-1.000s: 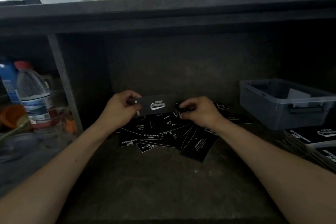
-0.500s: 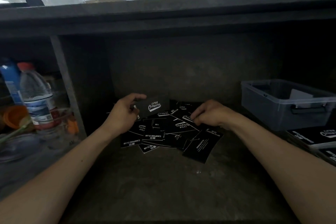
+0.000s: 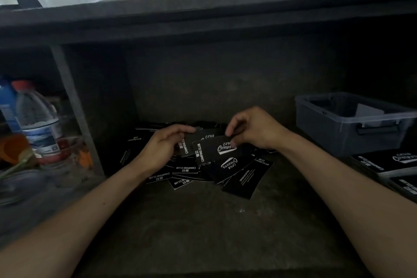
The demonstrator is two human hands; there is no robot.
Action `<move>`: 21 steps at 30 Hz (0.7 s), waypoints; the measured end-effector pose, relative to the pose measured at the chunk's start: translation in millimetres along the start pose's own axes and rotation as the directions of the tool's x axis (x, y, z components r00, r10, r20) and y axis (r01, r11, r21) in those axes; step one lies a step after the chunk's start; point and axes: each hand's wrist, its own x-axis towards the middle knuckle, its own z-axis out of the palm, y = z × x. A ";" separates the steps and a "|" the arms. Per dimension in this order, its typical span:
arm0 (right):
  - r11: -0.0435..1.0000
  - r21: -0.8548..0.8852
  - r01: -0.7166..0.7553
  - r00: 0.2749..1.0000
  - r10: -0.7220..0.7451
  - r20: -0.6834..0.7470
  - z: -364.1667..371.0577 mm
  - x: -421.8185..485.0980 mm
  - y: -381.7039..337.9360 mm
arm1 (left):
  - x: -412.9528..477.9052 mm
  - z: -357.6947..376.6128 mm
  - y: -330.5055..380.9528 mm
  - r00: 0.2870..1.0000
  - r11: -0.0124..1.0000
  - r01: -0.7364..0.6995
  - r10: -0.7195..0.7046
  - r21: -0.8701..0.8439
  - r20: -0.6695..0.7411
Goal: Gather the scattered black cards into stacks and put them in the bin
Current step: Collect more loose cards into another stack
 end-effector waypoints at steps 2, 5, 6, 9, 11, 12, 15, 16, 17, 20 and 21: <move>0.999 0.021 0.048 0.995 -0.046 -0.091 6.5 0.6 1.7 | -3.1 2.9 2.3 0.998 0.999 -0.044 0.044 -0.007 0.043; 0.996 -0.093 0.010 0.971 -0.032 -0.235 5.2 4.9 4.1 | -4.0 2.4 -0.7 0.992 0.987 -0.122 0.120 0.100 0.026; 0.988 -0.147 -0.041 0.971 0.005 -0.239 -0.8 6.2 5.2 | -3.3 0.8 -0.8 0.994 0.988 -0.113 0.113 0.106 0.004; 0.962 -0.251 -0.112 0.988 0.136 0.079 -14.7 0.8 12.0 | -1.5 -5.2 -1.7 0.995 0.982 -0.081 0.088 0.170 -0.038; 0.950 -0.307 -0.055 0.948 0.146 0.282 -10.2 -4.3 13.4 | -2.1 -6.9 -1.1 0.996 0.962 -0.084 0.089 0.259 -0.007; 0.953 -0.302 -0.027 0.939 0.127 0.319 -5.8 -4.9 12.9 | -2.7 -6.0 -0.4 0.996 0.952 -0.086 0.087 0.293 0.013; 0.971 -0.237 0.002 0.929 0.086 0.360 2.7 -0.8 9.8 | -3.0 -4.0 1.7 0.997 0.946 -0.075 0.069 0.315 0.029; 0.973 -0.229 0.000 0.923 0.088 0.376 3.4 0.2 9.0 | -2.7 -4.2 2.0 0.998 0.948 -0.069 0.064 0.311 0.025; 0.972 -0.233 -0.003 0.917 0.096 0.388 3.6 0.6 9.0 | -2.6 -4.7 2.1 0.998 0.950 -0.062 0.058 0.307 0.023; 0.970 -0.242 -0.012 0.925 0.103 0.367 -3.3 -1.2 10.9 | -2.3 -5.9 1.9 0.999 0.951 -0.048 0.045 0.304 0.017; 0.977 -0.214 -0.022 0.940 0.093 0.329 -7.8 -1.9 11.4 | -2.1 -5.9 1.7 0.999 0.953 -0.047 0.045 0.300 0.013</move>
